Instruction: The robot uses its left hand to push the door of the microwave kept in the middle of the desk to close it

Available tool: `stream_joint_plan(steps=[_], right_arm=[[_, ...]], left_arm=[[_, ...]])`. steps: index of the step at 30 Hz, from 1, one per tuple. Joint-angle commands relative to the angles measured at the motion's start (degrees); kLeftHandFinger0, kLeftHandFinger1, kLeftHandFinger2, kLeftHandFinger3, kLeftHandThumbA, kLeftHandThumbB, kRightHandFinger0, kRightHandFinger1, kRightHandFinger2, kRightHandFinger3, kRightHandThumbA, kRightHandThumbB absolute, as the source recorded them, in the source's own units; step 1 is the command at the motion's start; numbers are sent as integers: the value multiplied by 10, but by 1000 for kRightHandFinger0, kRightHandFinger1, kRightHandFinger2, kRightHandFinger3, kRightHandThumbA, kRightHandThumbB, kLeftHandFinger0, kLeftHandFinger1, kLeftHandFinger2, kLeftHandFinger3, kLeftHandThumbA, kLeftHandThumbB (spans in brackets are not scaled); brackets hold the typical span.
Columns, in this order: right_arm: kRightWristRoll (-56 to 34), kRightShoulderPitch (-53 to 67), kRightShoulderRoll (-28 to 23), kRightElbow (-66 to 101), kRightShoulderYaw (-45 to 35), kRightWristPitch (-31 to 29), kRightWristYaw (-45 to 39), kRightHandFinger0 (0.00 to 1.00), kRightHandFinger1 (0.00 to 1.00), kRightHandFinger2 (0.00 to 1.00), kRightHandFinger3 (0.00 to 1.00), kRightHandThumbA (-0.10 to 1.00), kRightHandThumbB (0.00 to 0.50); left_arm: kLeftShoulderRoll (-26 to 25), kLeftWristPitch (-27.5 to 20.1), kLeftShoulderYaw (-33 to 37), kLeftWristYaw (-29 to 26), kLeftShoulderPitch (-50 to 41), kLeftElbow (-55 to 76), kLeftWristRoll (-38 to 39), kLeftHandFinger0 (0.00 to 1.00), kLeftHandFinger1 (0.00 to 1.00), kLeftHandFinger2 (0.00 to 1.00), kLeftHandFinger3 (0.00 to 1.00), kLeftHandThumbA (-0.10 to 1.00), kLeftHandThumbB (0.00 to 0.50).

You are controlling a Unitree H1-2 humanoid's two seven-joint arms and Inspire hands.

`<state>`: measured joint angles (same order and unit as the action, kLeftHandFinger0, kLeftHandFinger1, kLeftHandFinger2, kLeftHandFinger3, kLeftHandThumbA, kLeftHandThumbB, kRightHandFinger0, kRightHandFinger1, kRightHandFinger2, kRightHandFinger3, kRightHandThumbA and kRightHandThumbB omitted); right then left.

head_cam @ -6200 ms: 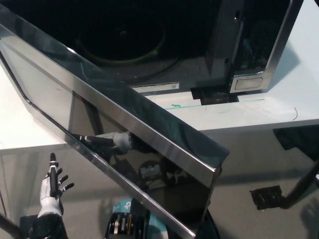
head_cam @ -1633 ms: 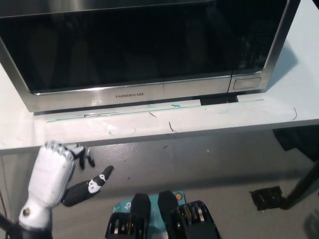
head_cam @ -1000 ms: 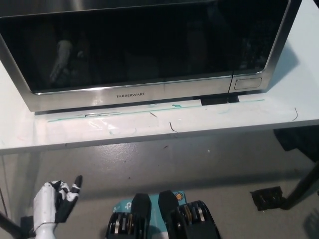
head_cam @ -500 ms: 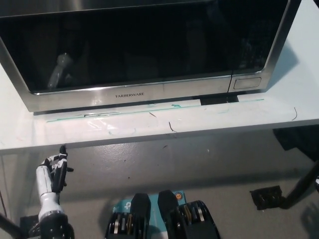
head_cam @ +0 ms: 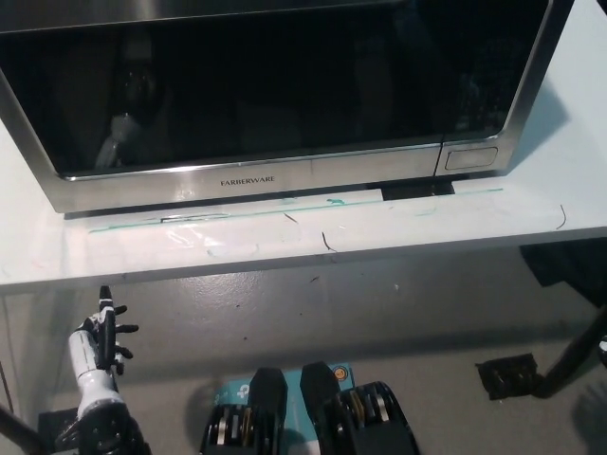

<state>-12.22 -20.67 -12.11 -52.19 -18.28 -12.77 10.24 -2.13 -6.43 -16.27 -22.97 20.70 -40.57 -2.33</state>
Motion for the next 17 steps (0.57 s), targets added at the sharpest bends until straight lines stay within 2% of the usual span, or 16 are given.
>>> stream_joint_plan(steps=[1, 3, 5, 8, 10, 13, 15, 17], right_arm=[[-1, -27, -11, -3, -1, -12, -1, 709, 717, 763, 894, 286, 192], [6, -24, -11, 1, 4, -11, 1, 729, 730, 780, 914, 306, 184], [3, -22, -11, 1, 3, -12, -4, 714, 715, 769, 928, 295, 166], [7, -20, -11, 3, 7, -10, -3, 718, 723, 777, 950, 305, 160], [3, -24, -9, -1, 4, -11, 0, 720, 721, 771, 933, 281, 179], [-7, -27, -6, -3, -3, -11, -2, 695, 703, 756, 918, 265, 180], [0, -25, -8, 1, 2, -8, -1, 731, 729, 786, 934, 293, 174], [2, -27, -8, 1, 3, -12, 1, 731, 728, 785, 935, 299, 170]], left_arm=[[-21, -3, 2, 46, 15, 4, 34, 99, 184, 388, 556, 952, 11], [-28, 0, 10, 56, 13, 4, 30, 124, 215, 407, 556, 1000, 18], [-35, 2, 18, 70, 9, 7, 30, 162, 247, 415, 564, 1000, 29], [-37, 9, 16, 75, 7, 10, 40, 188, 244, 391, 517, 971, 52], [-39, 10, 17, 75, 8, 9, 39, 184, 247, 403, 531, 952, 1], [-43, 5, 22, 78, 11, 6, 37, 194, 257, 404, 548, 935, 0], [-43, 3, 25, 75, 9, 8, 32, 230, 291, 418, 548, 950, 19], [-43, 3, 26, 79, 13, 9, 36, 204, 279, 413, 549, 965, 24]])
